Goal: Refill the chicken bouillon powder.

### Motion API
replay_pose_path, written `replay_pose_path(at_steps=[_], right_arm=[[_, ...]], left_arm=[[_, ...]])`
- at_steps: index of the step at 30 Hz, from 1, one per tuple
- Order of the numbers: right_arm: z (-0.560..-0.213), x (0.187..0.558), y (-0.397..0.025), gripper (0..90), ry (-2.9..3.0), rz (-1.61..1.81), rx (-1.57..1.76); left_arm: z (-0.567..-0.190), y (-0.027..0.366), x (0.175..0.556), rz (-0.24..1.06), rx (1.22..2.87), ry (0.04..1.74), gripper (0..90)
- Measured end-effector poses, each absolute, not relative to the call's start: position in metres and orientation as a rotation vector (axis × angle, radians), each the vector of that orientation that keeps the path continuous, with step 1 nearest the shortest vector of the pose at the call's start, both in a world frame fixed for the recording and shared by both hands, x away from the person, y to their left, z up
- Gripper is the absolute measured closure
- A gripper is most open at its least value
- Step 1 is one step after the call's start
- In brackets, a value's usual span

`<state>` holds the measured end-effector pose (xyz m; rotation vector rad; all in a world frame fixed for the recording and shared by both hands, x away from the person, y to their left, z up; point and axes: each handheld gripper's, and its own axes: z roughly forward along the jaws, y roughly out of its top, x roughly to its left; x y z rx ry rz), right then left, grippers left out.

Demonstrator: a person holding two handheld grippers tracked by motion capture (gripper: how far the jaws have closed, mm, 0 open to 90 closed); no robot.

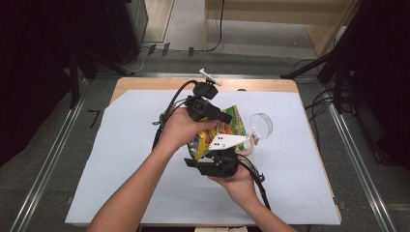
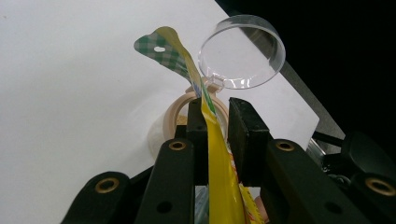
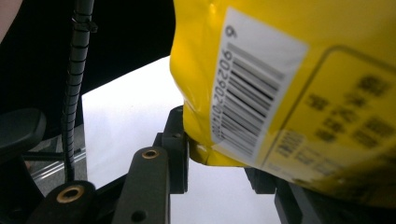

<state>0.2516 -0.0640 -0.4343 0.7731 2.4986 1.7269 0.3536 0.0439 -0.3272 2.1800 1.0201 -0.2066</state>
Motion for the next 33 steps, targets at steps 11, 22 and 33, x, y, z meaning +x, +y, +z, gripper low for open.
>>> replay_pose_path(at_steps=[11, 22, 33], right_arm=[[-0.4335, 0.2512, -0.0642, 67.2, 2.501, 1.722, 0.772], [-0.4335, 0.2512, -0.0643, 67.4, 2.501, 1.72, 0.769], [-0.4339, 0.2511, -0.0637, 67.4, 2.503, 1.717, 0.761]], left_arm=[[-0.3271, 0.0439, 0.354, -0.213, 2.177, 1.025, 79.9], [-0.3275, 0.0437, 0.3548, -0.217, 2.175, 1.025, 79.8], [-0.3279, 0.0451, 0.3543, -0.215, 2.174, 1.026, 79.7]])
